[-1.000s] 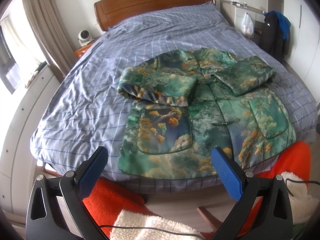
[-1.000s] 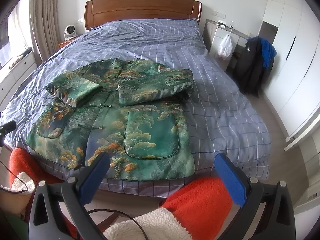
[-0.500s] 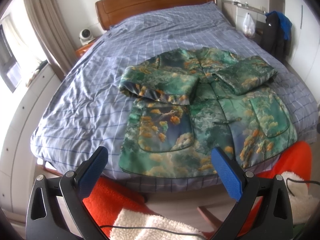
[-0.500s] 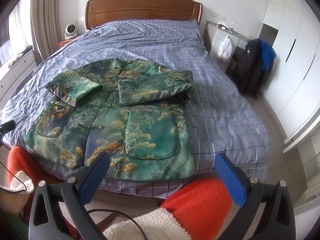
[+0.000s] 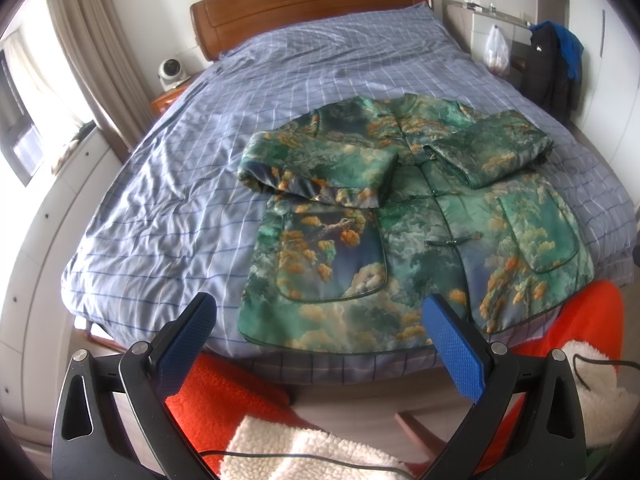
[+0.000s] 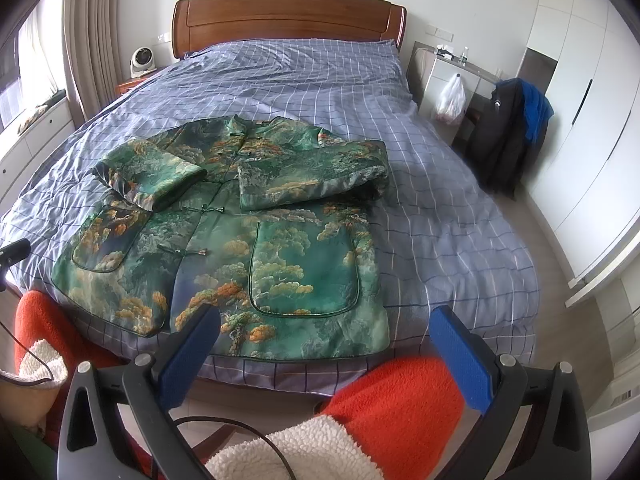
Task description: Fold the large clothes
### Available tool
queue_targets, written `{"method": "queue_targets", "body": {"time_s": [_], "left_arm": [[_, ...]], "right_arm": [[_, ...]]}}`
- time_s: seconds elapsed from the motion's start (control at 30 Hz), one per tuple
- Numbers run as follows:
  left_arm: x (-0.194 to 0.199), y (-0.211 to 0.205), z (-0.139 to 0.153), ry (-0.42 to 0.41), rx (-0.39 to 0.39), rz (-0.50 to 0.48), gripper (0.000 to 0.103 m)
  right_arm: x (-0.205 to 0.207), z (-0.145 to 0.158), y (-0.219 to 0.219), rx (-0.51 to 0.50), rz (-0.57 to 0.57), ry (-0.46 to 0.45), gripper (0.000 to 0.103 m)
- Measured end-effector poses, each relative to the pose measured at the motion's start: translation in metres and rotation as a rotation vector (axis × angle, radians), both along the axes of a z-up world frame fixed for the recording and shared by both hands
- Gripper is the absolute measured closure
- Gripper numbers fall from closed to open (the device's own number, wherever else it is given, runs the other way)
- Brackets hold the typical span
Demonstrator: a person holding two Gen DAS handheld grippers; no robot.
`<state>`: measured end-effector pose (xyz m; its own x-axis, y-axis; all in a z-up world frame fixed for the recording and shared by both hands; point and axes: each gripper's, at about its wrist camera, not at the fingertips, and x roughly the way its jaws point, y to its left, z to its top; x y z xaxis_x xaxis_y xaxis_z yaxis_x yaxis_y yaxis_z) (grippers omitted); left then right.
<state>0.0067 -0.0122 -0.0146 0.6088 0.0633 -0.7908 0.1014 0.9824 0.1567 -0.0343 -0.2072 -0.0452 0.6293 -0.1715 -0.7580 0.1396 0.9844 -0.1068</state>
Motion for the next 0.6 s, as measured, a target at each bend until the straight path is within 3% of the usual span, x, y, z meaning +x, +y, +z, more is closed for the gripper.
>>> {"method": "queue_targets", "body": {"time_s": [0.6], "left_arm": [[-0.0013, -0.0001, -0.0015, 0.0, 0.0, 0.001, 0.0]], "right_arm": [[-0.0001, -0.001, 0.0008, -0.003, 0.001, 0.005, 0.0]]}}
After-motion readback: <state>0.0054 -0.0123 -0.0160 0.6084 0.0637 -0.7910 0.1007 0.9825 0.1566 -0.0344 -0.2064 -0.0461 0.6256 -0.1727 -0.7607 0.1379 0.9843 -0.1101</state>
